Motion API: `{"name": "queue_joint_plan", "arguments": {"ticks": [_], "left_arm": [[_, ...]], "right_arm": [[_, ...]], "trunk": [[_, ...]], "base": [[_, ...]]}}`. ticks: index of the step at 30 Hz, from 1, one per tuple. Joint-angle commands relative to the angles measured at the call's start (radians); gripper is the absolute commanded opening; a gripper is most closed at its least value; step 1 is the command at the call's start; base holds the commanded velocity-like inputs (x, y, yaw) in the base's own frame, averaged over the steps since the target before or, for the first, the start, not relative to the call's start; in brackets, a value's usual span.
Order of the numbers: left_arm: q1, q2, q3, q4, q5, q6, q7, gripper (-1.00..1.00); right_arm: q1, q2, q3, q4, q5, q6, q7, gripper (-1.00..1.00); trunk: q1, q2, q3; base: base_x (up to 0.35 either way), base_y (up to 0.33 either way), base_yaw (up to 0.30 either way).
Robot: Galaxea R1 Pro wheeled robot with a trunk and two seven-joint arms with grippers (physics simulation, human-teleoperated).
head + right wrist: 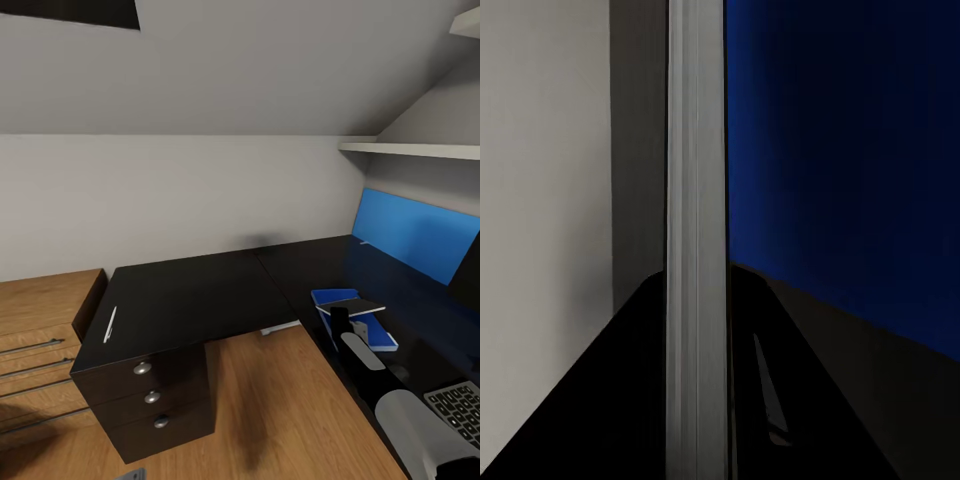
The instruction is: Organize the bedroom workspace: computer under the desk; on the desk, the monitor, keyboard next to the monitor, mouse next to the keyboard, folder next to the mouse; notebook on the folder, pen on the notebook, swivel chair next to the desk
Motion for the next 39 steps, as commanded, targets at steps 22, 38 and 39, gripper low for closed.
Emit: {"name": "queue_joint_plan", "arguments": {"ticks": [22,38,39], "left_arm": [[0.0,-0.001,0.001,-0.002,0.009,0.005,0.003,1.0],[0.0,-0.001,0.0,-0.002,0.008,0.005,0.002,1.0],[0.0,-0.001,0.0,-0.003,0.008,0.005,0.002,1.0]], "right_arm": [[-0.001,-0.003,0.008,-0.002,-0.008,-0.01,-0.002,-1.0],[-0.002,-0.003,0.008,-0.002,-0.007,-0.012,-0.044,-1.0],[-0.002,-0.003,0.008,-0.002,-0.007,-0.012,-0.044,-1.0]], "trunk": [[0.0,-0.001,-0.001],[0.0,-0.001,-0.001],[0.0,-0.001,-0.001]], "base": [[0.023,-0.038,0.0],[0.011,0.0,0.0],[0.154,0.0,0.0]]}}
